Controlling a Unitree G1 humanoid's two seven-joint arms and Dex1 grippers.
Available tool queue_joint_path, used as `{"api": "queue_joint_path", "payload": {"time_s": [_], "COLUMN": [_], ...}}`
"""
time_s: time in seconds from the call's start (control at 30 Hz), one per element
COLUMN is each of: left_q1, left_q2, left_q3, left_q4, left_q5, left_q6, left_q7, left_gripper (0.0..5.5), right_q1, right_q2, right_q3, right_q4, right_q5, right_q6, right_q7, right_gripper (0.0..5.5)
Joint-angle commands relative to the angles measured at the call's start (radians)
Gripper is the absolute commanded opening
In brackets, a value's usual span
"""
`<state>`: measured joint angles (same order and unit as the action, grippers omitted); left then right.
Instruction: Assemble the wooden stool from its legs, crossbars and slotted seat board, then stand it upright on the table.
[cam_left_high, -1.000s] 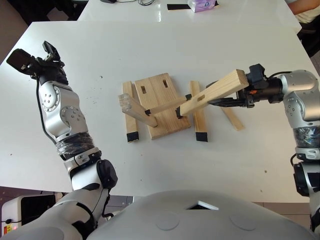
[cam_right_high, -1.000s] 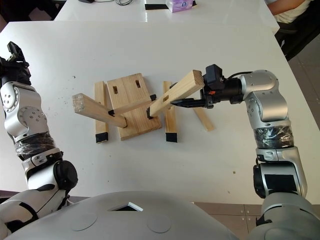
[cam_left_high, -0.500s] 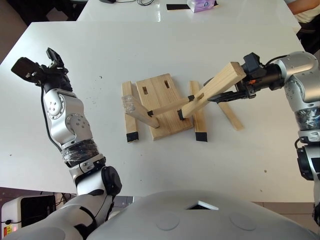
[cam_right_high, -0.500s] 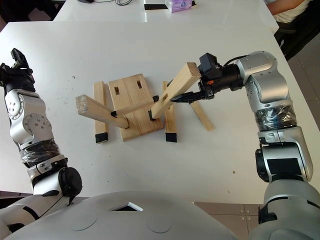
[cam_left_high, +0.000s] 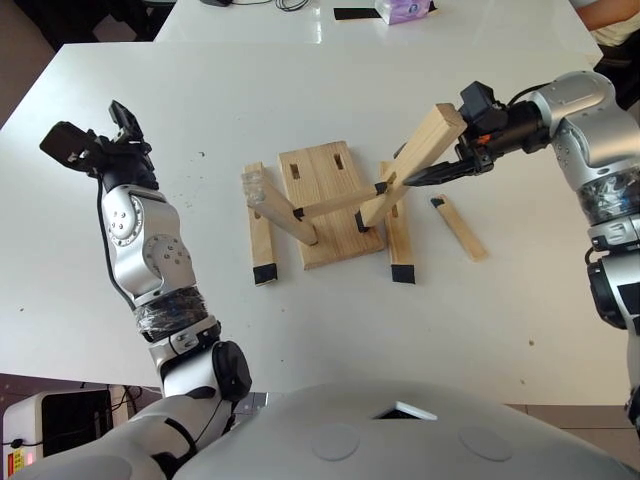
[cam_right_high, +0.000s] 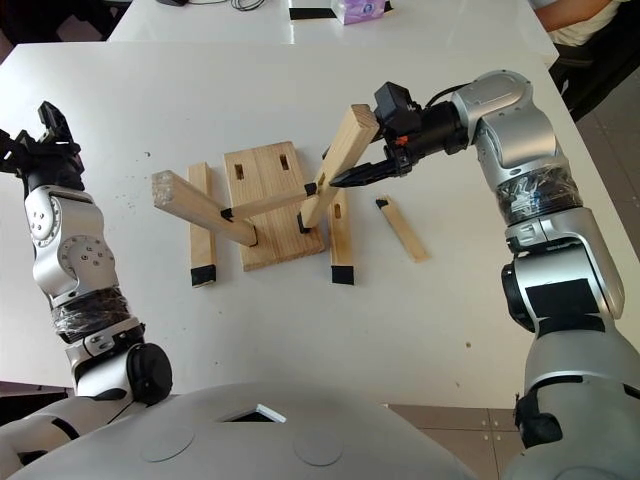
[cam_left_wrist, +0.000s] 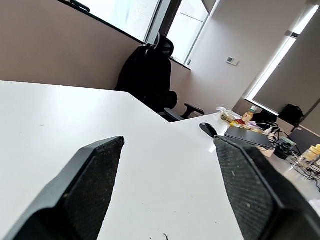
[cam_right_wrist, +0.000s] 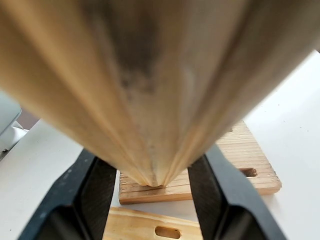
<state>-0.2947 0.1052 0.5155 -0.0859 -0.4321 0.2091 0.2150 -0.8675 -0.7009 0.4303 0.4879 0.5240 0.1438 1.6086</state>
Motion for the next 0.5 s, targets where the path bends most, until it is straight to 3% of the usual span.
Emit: {"api": "queue_joint_path", "payload": {"time_s": [0.03,0.5], "left_q1": [0.024,0.115], "left_q2": [-0.012,-0.125], "left_q3": [-0.023,-0.157], "left_q4": [-0.037,-0.184], "left_q5": [-0.002,0.043], "left_q6": [-0.004,0.007], "left_q7": [-0.011,0.023], "left_gripper": [3.34,3.34], "right_q1": [-0.036,0.017], "right_q2": [0.0,0.024], "right_q3": [0.077,0.052], "right_q4": [0.035,-0.022], "right_q5": [-0.026,-0.094], "right_q6": [-0.006,-0.059], "right_q7": [0.006,0.005], "right_gripper": [2.04,2.04]}}
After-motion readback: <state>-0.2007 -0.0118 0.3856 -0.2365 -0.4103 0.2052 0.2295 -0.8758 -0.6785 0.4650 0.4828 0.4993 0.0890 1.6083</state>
